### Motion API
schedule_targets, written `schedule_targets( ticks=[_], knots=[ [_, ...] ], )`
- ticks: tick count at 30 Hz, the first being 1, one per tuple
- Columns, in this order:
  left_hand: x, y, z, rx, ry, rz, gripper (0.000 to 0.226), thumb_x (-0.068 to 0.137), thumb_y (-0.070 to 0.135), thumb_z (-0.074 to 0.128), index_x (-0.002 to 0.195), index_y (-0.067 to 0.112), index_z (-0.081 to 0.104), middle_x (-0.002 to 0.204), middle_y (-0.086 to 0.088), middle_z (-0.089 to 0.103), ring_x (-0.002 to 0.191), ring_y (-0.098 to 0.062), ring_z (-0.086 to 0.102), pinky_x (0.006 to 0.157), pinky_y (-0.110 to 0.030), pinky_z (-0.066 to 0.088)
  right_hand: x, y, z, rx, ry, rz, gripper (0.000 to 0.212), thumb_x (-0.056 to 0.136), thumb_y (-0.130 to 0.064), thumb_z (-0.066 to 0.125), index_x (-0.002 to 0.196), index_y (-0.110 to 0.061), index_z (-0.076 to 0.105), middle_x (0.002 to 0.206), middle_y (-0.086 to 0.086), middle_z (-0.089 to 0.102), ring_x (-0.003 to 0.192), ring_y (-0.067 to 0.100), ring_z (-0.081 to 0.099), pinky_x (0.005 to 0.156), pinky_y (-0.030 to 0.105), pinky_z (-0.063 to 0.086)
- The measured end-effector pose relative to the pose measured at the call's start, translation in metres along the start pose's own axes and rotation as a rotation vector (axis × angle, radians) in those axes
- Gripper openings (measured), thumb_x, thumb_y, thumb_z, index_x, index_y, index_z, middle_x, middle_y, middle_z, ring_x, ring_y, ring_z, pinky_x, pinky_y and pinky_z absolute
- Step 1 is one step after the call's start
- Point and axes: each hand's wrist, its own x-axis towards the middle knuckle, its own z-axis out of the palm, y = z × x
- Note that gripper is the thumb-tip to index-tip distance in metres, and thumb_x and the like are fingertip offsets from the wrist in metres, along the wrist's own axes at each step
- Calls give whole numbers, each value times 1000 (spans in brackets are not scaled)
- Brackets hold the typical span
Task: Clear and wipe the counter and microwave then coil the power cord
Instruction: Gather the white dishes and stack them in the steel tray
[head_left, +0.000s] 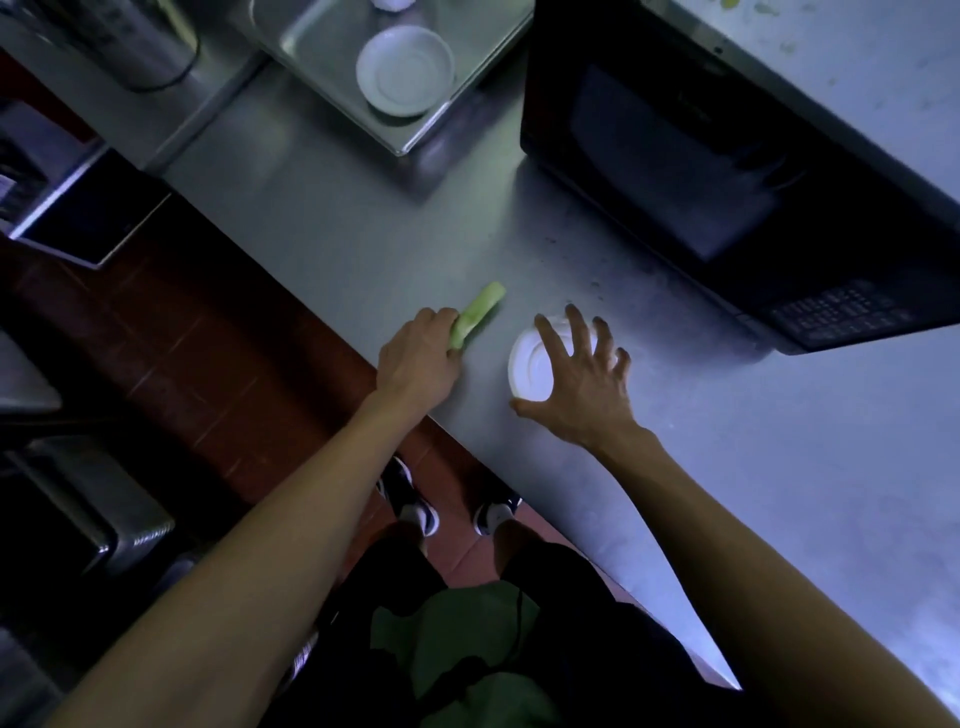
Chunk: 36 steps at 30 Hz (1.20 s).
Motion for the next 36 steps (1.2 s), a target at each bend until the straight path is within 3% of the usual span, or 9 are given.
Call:
schedule_targets(
  ticks=[5,16,23,30,36],
  knots=[
    [4,-35,-32,-30,66,11,32,87,18,57,119,20,57,103,-5,57,91,-29,58,71,-44,52,19,-38,-13,-18,41,-12,115,67,-78,68,157,-33,11,165,6,3,148,41,8,111,65,27],
    [35,-159,-128,-93,188,42,31,84,21,58,115,22,57,101,-1,59,86,-27,59,64,-35,40,71,-176,-53,0,100,-18,111,71,-75,68,157,-35,10,166,2,0,150,39,4,112,64,23],
    [63,-222,-182,-86,233,85,32,86,24,62,118,24,57,107,-2,62,90,-29,62,67,-36,43,108,-249,-72,37,175,13,109,69,-75,69,155,-37,13,166,0,0,150,39,3,112,64,23],
    [97,-237,-211,-85,230,149,31,86,24,61,117,26,58,106,-4,62,93,-32,61,69,-36,42,140,-268,-89,74,258,65,109,65,-75,69,153,-38,16,164,-1,4,148,38,8,109,61,26],
    [154,-225,-230,-78,203,202,24,82,25,55,105,31,58,94,1,57,87,-31,59,66,-34,41,185,-258,-106,113,284,108,109,66,-74,69,154,-39,16,165,0,4,149,37,8,111,61,26]
  ],
)
